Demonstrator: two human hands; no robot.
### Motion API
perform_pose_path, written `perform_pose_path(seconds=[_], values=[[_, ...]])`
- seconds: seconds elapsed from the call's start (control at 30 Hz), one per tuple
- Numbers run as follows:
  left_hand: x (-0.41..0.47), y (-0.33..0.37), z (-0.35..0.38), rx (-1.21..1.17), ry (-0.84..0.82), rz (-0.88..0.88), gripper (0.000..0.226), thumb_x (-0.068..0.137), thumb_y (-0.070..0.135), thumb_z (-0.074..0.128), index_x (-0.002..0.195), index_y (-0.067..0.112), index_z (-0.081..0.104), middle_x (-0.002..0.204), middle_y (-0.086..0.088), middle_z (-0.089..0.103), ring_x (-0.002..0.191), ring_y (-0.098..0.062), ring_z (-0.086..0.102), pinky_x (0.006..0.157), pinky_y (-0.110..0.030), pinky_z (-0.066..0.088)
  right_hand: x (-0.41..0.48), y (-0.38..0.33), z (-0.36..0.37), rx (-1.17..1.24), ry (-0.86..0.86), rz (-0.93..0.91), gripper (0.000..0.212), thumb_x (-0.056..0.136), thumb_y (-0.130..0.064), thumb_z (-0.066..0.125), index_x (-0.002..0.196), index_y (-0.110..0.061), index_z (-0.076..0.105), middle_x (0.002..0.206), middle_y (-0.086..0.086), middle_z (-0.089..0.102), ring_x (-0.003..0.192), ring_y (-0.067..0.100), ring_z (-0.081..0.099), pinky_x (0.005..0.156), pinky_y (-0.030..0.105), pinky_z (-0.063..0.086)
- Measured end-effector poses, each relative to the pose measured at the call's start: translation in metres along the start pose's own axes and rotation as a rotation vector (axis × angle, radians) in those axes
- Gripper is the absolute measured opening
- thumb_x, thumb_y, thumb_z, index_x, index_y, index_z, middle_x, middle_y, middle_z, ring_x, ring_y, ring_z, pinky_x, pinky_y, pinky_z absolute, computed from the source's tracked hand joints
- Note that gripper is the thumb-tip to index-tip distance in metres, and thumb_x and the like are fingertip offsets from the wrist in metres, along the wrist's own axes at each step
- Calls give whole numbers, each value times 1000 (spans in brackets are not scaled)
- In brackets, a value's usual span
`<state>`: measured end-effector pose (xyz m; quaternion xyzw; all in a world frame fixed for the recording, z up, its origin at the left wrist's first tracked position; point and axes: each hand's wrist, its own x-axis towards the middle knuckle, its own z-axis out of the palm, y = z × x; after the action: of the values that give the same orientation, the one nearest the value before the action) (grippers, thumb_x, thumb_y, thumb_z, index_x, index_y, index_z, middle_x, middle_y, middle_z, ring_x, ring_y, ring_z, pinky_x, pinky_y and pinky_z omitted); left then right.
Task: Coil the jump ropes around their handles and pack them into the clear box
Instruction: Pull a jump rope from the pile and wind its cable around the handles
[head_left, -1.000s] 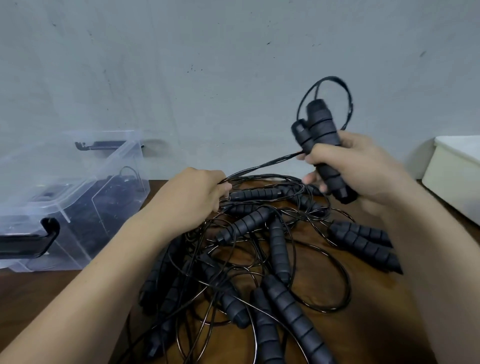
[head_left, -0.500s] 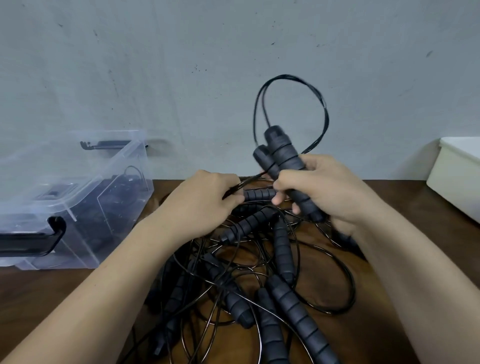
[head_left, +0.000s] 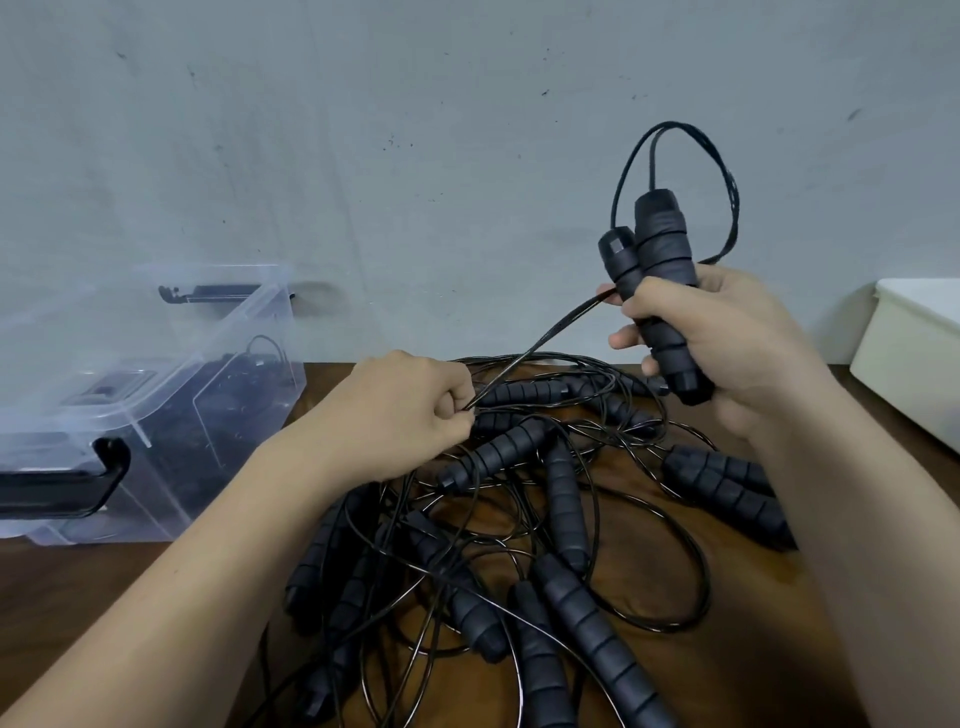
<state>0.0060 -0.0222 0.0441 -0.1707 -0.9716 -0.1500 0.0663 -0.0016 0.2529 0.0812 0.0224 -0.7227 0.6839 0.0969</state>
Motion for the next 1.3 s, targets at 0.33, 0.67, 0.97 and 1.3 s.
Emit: perform_pose_path(seconds=[0.33, 0.67, 0.97, 1.3], values=[[3, 7, 8, -52, 199, 126, 21, 103, 53, 56, 87, 40, 58, 66, 14, 65, 81, -13, 59, 77, -41, 47, -23, 12, 38, -19, -356, 103, 25, 92, -9, 72, 114, 4, 71, 89, 13, 76, 71, 20, 73, 53, 29, 50], [-1, -3, -6, -85, 192, 125, 44, 104, 56, 53, 72, 25, 54, 61, 2, 55, 63, -12, 53, 60, -38, 42, -19, 7, 32, -48, -178, 70, 9, 92, -6, 70, 101, -5, 72, 81, 19, 74, 52, 10, 64, 48, 23, 46], [6, -34, -19, -132, 247, 27, 32, 110, 41, 49, 86, 23, 62, 65, 4, 62, 64, -11, 56, 62, -35, 43, -2, -8, -9, 93, -21, -15, 35, 88, -15, 74, 120, -4, 70, 118, 13, 80, 78, 20, 73, 52, 29, 47], [1, -2, -8, -91, 231, 118, 33, 110, 41, 47, 90, 19, 61, 64, 0, 55, 65, -18, 55, 65, -42, 46, -36, 11, 50, 71, -383, 64, 34, 85, -19, 78, 116, -6, 73, 116, 16, 79, 78, 22, 73, 56, 33, 50]])
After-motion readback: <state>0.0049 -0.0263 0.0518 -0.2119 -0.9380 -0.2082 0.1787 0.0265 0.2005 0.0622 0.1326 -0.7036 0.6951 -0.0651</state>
